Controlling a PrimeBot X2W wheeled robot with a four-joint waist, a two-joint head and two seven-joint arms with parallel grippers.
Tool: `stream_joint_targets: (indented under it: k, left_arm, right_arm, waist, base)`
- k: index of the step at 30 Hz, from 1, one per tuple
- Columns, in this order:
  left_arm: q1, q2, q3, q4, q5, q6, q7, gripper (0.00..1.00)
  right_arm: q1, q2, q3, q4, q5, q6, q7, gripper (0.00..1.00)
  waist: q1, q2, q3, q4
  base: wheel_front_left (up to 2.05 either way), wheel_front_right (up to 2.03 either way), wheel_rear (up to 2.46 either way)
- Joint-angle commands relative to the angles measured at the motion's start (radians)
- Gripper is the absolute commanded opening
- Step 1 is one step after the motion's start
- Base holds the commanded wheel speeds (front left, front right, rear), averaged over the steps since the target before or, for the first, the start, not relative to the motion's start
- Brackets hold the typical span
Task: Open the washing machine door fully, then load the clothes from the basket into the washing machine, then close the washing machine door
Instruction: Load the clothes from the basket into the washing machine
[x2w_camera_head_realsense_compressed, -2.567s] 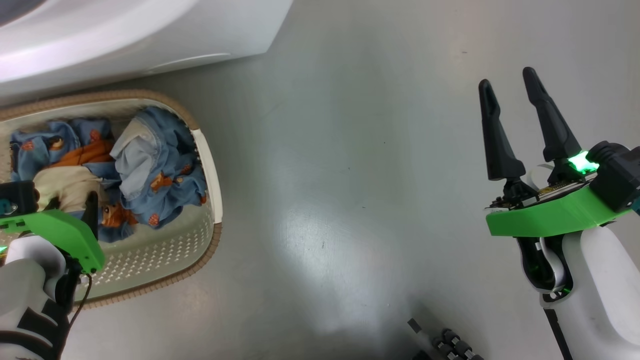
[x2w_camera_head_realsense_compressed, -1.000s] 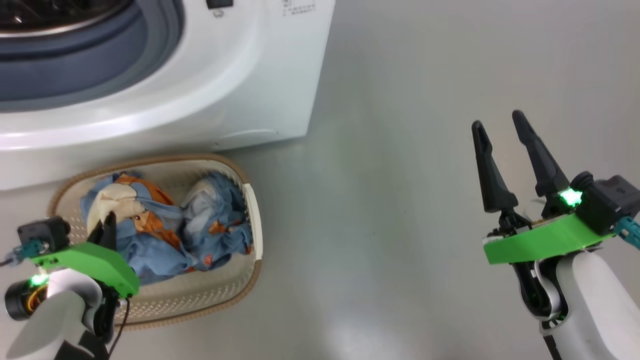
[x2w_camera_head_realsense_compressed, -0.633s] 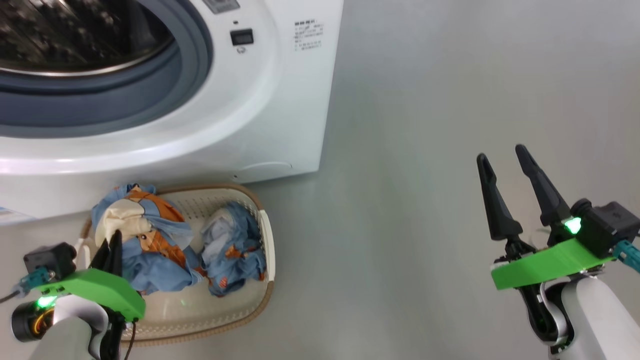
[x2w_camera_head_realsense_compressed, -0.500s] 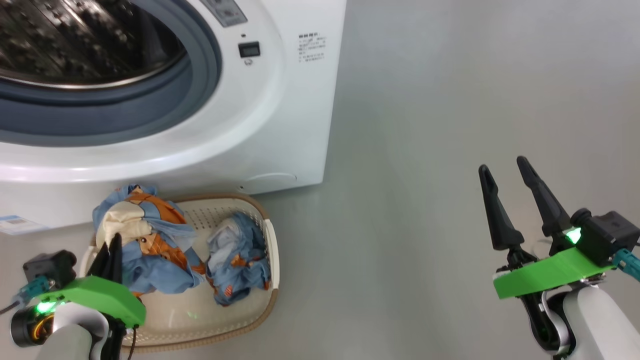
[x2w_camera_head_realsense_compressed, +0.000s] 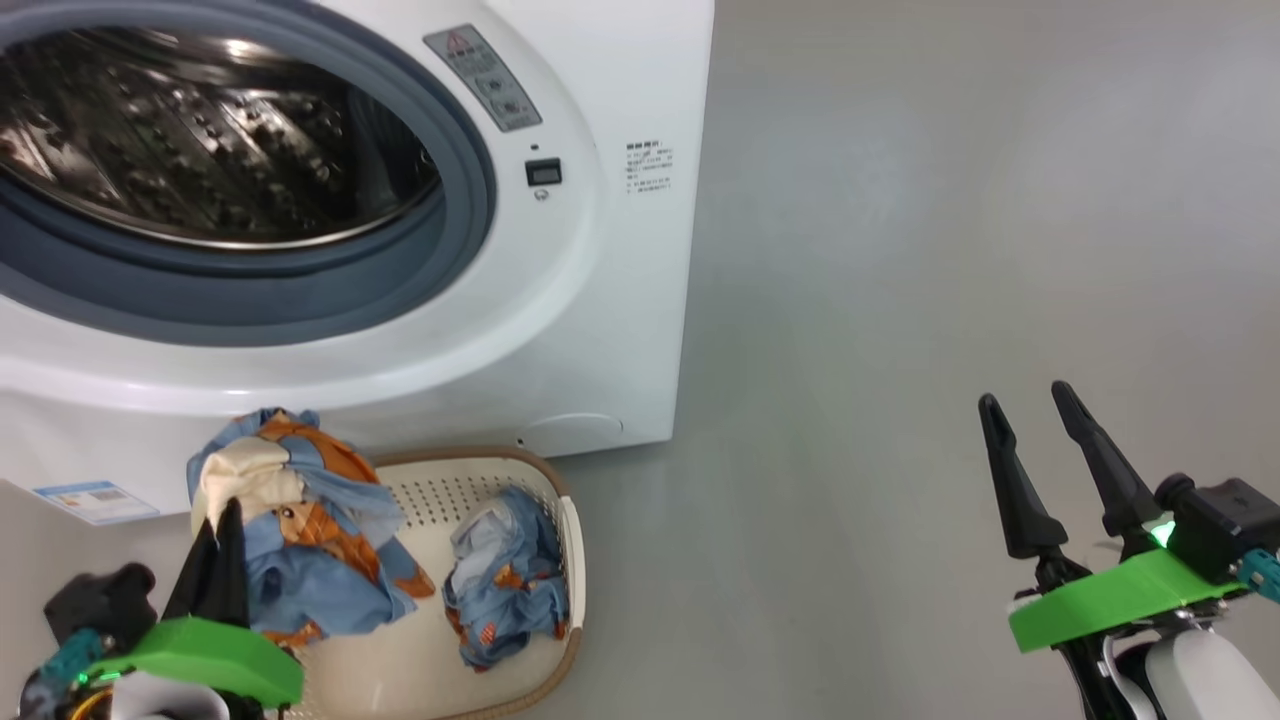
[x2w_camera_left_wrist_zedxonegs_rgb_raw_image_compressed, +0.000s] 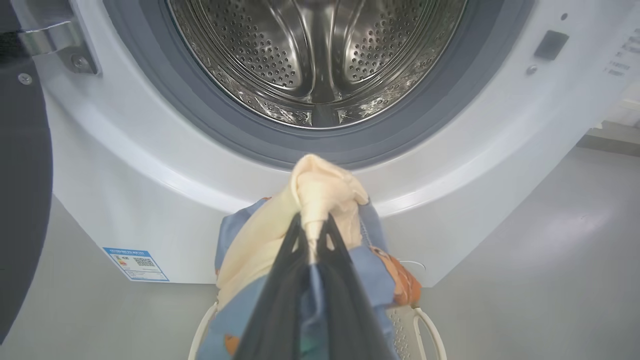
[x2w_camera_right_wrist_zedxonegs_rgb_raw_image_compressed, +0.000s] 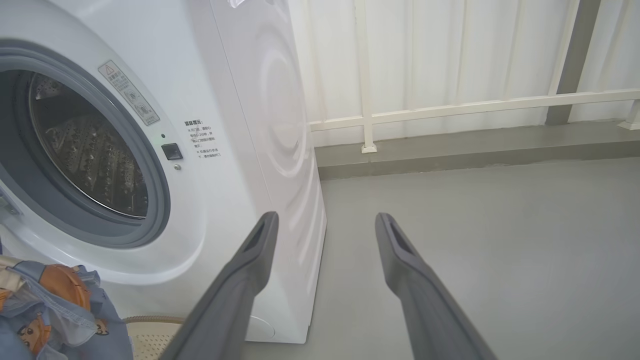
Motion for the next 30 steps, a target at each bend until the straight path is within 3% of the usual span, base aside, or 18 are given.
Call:
stream_joint_targets:
  k: [1,17,30]
  left_arm:
    - [0.007,0.024,0.041,-0.039,0.018,-0.006,-0.014,0.00]
    - [0.194,-0.052,0.149,-0.281,0.107,-0.021,-0.014,0.00]
    - [0.239,-0.088,0.183,-0.340,0.124,-0.023,-0.014,0.00]
  right_arm:
    - [0.009,-0.018,0.014,-0.018,0.003,0.005,-0.008,1.00]
    - [0.098,-0.031,-0.028,-0.022,0.009,0.005,-0.008,1.00]
    - [0.123,-0.027,-0.045,-0.029,0.009,0.005,-0.008,1.00]
  waist:
    - [-0.0001,0.0000,-0.029,0.009]
    - [-0.0001,0.0000,-0.116,0.024]
    - [-0.0001,0.0000,-0.122,0.026]
  base:
    - [0.00,0.00,0.00]
    - [0.00,0.00,0.00]
    - [0.00,0.00,0.00]
